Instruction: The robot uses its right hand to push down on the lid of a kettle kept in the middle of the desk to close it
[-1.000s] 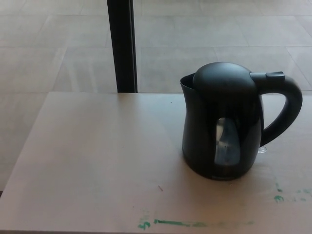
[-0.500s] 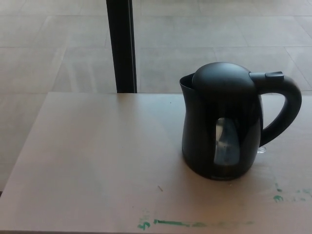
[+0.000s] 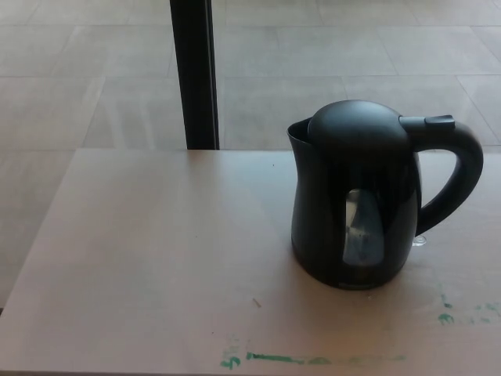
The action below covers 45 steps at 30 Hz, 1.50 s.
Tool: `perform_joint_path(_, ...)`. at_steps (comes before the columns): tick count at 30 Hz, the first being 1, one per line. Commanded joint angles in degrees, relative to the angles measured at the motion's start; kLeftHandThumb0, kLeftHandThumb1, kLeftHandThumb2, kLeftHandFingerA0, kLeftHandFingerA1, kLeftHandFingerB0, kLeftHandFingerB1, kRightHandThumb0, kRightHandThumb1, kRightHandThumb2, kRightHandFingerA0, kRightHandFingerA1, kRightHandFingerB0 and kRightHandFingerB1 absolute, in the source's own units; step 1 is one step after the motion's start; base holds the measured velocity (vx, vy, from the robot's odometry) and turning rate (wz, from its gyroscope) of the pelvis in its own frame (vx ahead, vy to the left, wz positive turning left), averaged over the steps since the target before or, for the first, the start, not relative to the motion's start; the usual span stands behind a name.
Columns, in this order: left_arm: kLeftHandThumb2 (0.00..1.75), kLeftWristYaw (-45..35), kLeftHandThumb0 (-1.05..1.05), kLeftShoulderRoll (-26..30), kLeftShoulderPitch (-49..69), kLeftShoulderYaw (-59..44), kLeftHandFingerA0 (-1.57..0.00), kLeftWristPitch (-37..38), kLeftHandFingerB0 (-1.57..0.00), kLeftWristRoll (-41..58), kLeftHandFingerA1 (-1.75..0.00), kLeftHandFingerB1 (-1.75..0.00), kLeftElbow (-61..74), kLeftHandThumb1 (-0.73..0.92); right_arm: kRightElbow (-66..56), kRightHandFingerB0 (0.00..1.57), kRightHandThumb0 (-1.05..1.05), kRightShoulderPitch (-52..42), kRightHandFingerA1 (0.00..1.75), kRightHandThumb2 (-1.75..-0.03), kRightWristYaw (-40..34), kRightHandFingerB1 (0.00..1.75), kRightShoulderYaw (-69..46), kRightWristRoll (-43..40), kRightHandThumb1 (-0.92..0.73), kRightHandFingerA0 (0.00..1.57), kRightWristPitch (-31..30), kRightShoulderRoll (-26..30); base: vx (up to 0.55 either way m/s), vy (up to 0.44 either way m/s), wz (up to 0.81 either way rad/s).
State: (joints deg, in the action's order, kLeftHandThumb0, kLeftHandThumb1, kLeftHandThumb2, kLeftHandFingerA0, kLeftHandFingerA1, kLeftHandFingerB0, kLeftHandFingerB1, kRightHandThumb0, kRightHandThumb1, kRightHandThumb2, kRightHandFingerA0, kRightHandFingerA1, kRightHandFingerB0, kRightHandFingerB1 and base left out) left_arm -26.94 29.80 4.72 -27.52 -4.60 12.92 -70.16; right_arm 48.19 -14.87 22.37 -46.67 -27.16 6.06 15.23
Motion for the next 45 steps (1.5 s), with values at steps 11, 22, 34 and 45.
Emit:
perform_joint_path(11, 0.88, 0.18, -0.71, 0.95, -0.33, -0.22, -0.52, -0.34, -0.28, 1.02, -0.66, -0.47, -0.78, 0.54, 2.62, 0.14, -0.84, 0.48, 0.65, -1.00, 0.19, 0.51, 2.05, -0.27, -0.63, 0.41, 4.50, 1.78, 0.00, 0.000, 0.00)
perform_joint_path(22, 0.89, 0.73, -0.70, 0.86, -0.82, -0.58, -0.53, -1.17, -0.29, 2.09, -0.65, -0.48, 0.04, 0.53, 1.03, 0.13, -0.85, 0.21, 0.63, -0.99, -0.81, 0.50, 3.59, -0.05, -0.64, 0.41, 4.96, 1.58, 0.00, 0.000, 0.00)
perform_joint_path(34, 0.61, -0.15, -0.63, 0.09, -1.97, -4.51, -0.47, -0.11, -0.32, 5.52, -0.50, -0.35, 1.49, 0.69, -0.99, 0.17, -0.77, 0.39, 0.52, -0.63, -1.51, 0.41, 4.22, -1.18, -0.75, 0.43, 3.10, 1.43, 0.00, 0.000, 0.00)
perform_joint_path(45, 0.61, 4.44, -0.60, -0.10, -2.12, -7.48, -0.49, 1.60, -0.34, 6.46, -0.46, -0.36, 3.47, 0.72, -4.95, 0.25, -0.81, 1.76, 0.59, -0.61, -3.66, 0.43, 2.73, -2.73, -0.70, 0.48, 4.49, 1.11, 0.00, 0.000, 0.00)
